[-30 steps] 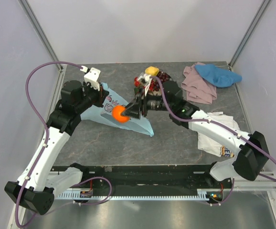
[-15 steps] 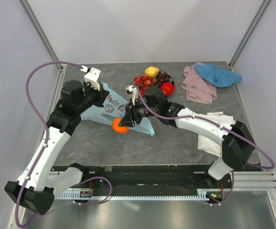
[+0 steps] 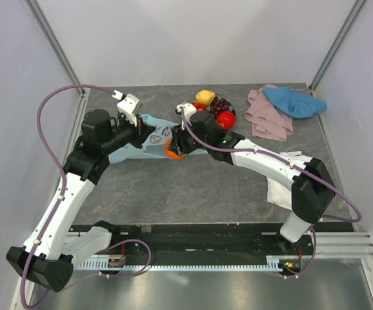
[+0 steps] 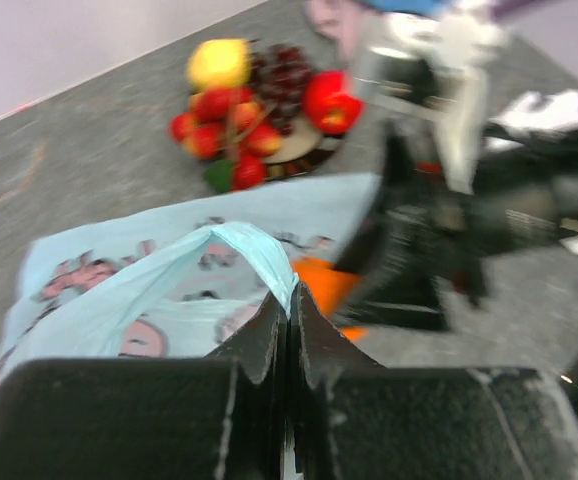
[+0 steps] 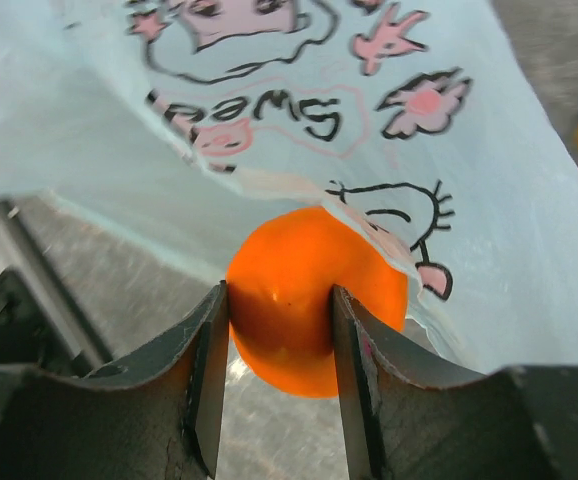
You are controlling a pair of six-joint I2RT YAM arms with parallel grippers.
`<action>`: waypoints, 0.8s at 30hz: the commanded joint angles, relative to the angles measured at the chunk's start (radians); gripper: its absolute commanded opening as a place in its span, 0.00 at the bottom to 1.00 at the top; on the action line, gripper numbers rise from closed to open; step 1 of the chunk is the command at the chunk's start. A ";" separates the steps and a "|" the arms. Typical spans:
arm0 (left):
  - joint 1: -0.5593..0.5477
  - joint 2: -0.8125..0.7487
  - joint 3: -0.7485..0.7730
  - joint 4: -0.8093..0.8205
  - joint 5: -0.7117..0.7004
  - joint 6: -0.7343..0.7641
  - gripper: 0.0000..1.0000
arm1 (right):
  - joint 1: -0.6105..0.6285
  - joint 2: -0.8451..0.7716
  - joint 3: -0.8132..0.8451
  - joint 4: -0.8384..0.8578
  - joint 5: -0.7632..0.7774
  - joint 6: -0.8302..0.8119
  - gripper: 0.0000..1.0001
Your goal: Place the fruits into the plastic bag
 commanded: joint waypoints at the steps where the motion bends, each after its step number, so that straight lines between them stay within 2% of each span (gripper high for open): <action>1: 0.003 -0.031 -0.011 0.092 0.283 0.013 0.02 | -0.002 0.049 0.075 0.066 0.199 0.006 0.00; 3: 0.003 -0.032 -0.017 0.105 0.371 0.013 0.02 | -0.002 0.054 0.075 0.108 0.215 0.023 0.00; 8: 0.001 -0.025 -0.018 0.117 0.475 0.020 0.02 | -0.002 0.035 0.052 0.258 0.204 0.073 0.00; 12: 0.003 -0.014 -0.018 0.146 0.618 -0.009 0.02 | -0.002 0.017 -0.039 0.466 0.131 0.180 0.00; 18: 0.001 -0.014 -0.037 0.209 0.626 -0.072 0.02 | 0.005 0.094 -0.063 0.562 -0.004 0.297 0.00; 24: 0.001 -0.048 -0.074 0.316 0.675 -0.143 0.02 | 0.018 0.143 -0.137 0.637 0.022 0.355 0.00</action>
